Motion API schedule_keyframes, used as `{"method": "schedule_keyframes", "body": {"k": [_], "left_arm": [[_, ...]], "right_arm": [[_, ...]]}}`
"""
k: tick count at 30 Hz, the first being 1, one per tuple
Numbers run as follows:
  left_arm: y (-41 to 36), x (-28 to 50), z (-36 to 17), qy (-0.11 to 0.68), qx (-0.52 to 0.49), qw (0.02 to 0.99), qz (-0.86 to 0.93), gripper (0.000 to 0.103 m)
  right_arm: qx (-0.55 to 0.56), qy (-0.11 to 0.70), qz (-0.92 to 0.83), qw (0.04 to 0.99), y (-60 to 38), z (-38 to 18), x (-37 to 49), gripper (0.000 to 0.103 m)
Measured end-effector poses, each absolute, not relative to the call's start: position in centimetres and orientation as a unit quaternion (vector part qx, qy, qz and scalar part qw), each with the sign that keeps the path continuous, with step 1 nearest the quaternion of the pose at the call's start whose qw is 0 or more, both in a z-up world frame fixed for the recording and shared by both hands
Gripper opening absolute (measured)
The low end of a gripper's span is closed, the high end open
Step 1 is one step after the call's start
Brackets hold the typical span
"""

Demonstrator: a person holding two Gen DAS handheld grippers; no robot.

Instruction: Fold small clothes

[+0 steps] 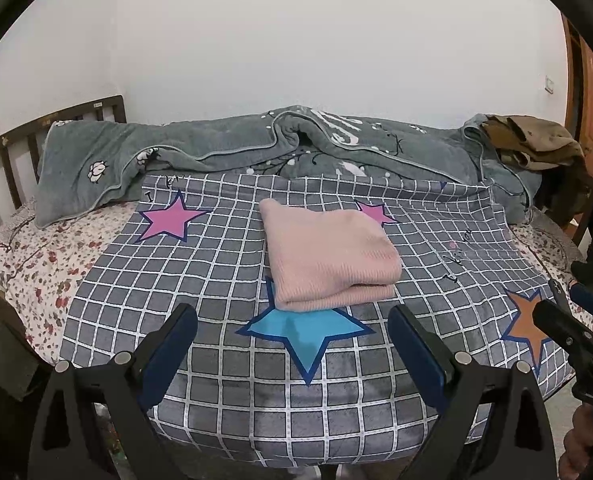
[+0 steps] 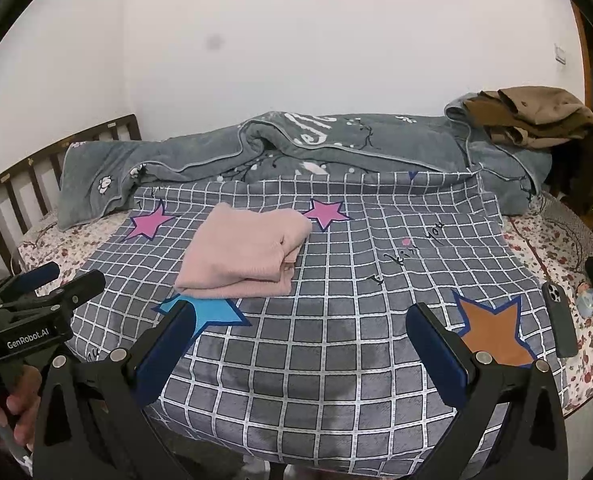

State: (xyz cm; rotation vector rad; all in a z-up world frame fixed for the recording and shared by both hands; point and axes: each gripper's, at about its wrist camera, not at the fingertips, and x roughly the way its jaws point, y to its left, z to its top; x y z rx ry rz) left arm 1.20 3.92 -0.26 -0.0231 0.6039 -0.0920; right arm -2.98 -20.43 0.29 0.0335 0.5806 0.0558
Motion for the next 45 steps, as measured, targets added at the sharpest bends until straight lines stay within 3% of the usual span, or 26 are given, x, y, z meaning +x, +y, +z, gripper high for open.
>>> {"method": "schedule_keyframes", "body": {"k": [45], "left_arm": [[3.84, 1.35, 0.26, 0.294, -0.012, 0.955, -0.046, 0.097]], "right_arm": [[0.018, 0.285, 0.023, 0.958, -21.25, 0.66, -3.1, 0.103]]}}
